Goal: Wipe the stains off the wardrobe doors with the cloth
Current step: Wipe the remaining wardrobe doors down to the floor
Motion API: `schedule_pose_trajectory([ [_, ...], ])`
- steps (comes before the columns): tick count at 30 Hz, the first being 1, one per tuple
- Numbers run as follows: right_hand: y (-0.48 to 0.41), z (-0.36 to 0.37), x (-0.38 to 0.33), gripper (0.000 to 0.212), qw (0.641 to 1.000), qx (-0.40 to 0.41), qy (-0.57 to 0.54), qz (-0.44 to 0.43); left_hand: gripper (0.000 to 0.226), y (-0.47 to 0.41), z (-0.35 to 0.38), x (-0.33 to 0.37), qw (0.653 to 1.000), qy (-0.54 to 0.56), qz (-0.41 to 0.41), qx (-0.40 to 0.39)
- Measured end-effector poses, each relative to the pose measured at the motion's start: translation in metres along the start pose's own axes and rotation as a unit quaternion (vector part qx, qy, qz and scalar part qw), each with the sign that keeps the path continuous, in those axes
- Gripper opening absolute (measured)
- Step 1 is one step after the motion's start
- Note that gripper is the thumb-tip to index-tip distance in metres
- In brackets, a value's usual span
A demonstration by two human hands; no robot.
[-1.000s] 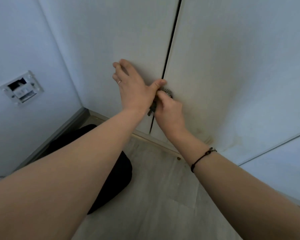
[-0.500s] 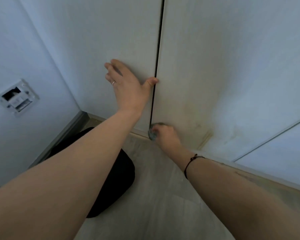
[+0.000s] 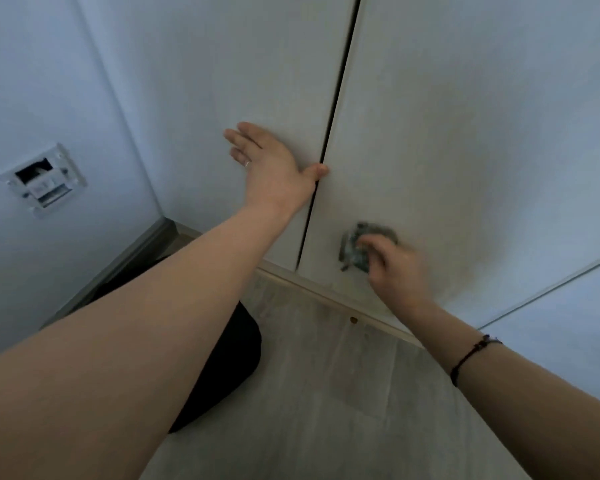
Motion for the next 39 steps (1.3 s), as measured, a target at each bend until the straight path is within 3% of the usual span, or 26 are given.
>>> schedule_pose_trajectory([
  [1,0.023,0.012,0.02,0.026,0.993,-0.091,0.028,0.068,0.141,0.001,-0.001,0.0,1.0,-0.005,0.002,-0.008],
  [3,0.058,0.034,0.054,0.027,0.939,-0.255,0.063,0.222,0.151,0.002,0.002,-0.003,1.0,0.0,-0.001,-0.011],
  [5,0.065,0.039,0.065,0.026,0.913,-0.3,0.077,0.264,0.155,0.003,0.004,-0.002,1.0,0.014,-0.009,0.001],
  [7,0.044,0.033,0.044,0.025,0.944,-0.236,0.068,0.222,0.155,0.003,0.005,-0.001,1.0,0.022,-0.013,0.008],
  [9,-0.006,0.014,0.002,0.025,0.991,-0.081,0.003,0.111,0.153,0.002,0.004,-0.001,1.0,0.02,-0.008,0.02],
  [11,-0.057,-0.019,-0.037,0.021,0.993,0.066,-0.095,0.029,0.152,0.003,0.005,-0.003,0.999,0.018,-0.008,0.035],
  [13,-0.074,-0.036,-0.042,0.019,0.985,0.117,-0.126,0.013,0.15,0.003,0.006,-0.004,0.999,0.015,-0.011,0.039],
  [14,-0.062,-0.034,-0.035,0.02,0.989,0.102,-0.107,0.017,0.149,0.004,0.005,-0.005,0.999,0.014,-0.013,0.034],
  [16,-0.001,-0.017,0.005,0.025,0.995,-0.031,-0.018,0.094,0.149,0.006,0.004,-0.005,0.999,0.009,-0.011,0.034],
  [18,0.064,-0.002,0.052,0.03,0.942,-0.212,0.063,0.252,0.151,0.006,0.005,-0.004,0.999,0.01,-0.009,0.034],
  [19,0.08,-0.001,0.064,0.031,0.923,-0.246,0.086,0.282,0.151,0.006,0.007,-0.004,0.999,0.018,-0.007,0.036],
  [21,0.067,-0.002,0.063,0.029,0.94,-0.212,0.085,0.254,0.149,0.007,0.01,-0.006,0.998,0.029,-0.004,0.053],
  [23,0.023,-0.006,0.029,0.024,0.985,-0.078,0.019,0.154,0.145,0.009,0.013,-0.008,0.997,0.026,0.014,0.065],
  [25,-0.017,-0.012,-0.004,0.021,0.995,0.045,-0.053,0.074,0.137,0.01,0.018,-0.011,0.997,0.015,0.04,0.069],
  [26,-0.026,-0.009,-0.008,0.02,0.992,0.071,-0.084,0.064,0.134,0.012,0.019,-0.011,0.996,0.01,0.046,0.071],
  [28,-0.019,0.012,-0.008,0.021,0.994,0.044,-0.087,0.055,0.13,0.014,0.019,-0.014,0.996,-0.001,0.049,0.075],
  [30,0.022,0.05,0.024,0.026,0.988,-0.107,-0.038,0.104,0.129,0.014,0.018,-0.014,0.995,-0.006,0.059,0.077],
  [32,0.075,0.081,0.059,0.035,0.919,-0.308,0.016,0.244,0.131,0.014,0.018,-0.013,0.995,-0.009,0.061,0.08],
  [33,0.092,0.087,0.07,0.038,0.885,-0.358,0.032,0.296,0.131,0.014,0.019,-0.013,0.995,-0.007,0.06,0.078],
  [34,0.098,0.09,0.074,0.039,0.872,-0.369,0.033,0.319,0.131,0.014,0.02,-0.013,0.995,-0.003,0.06,0.077],
  [35,0.091,0.093,0.069,0.038,0.881,-0.35,0.021,0.317,0.131,0.014,0.021,-0.012,0.995,0.0,0.062,0.079],
  [39,0.015,0.105,0.018,0.029,0.965,-0.149,-0.106,0.187,0.134,0.009,0.024,-0.015,0.992,-0.01,0.073,0.105],
])
Point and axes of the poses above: each hand's wrist, its own y-axis away from the middle knuckle, its own z-axis out of the palm, x = y × z, the point moved 4 cm from there along -y, towards the middle knuckle, and after that the axes turned 14 degrees about -y, right-handed, at the moved point
